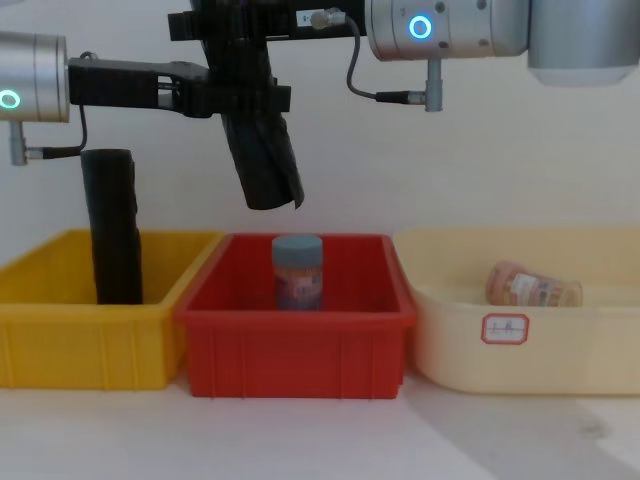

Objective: Pick up the garbage bag with the one hand and transfer it to the other hand.

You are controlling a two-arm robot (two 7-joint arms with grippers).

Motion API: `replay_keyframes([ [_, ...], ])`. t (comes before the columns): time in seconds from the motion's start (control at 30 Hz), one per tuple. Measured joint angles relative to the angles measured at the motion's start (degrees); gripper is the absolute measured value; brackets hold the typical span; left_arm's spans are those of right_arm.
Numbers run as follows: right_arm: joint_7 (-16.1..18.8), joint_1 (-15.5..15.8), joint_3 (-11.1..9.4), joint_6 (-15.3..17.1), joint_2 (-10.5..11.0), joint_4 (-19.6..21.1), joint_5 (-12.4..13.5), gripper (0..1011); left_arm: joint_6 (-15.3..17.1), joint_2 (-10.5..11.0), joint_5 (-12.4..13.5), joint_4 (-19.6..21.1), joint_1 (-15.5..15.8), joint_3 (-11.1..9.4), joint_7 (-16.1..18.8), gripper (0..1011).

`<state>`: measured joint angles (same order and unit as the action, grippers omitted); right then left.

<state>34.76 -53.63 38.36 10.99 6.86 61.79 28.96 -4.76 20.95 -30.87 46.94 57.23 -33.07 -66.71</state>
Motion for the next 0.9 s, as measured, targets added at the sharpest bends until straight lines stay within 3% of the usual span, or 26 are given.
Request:
replay_keyframes([
  [0.77,0.0,0.0,0.0,0.0,0.0,0.0,0.0,507,0.0,0.0,0.0,0.0,0.0,0.0,0.0,462],
  [0.9,0.0,0.0,0.0,0.0,0.0,0.0,0.0,507,0.0,0.0,0.0,0.0,0.0,0.0,0.0,567],
])
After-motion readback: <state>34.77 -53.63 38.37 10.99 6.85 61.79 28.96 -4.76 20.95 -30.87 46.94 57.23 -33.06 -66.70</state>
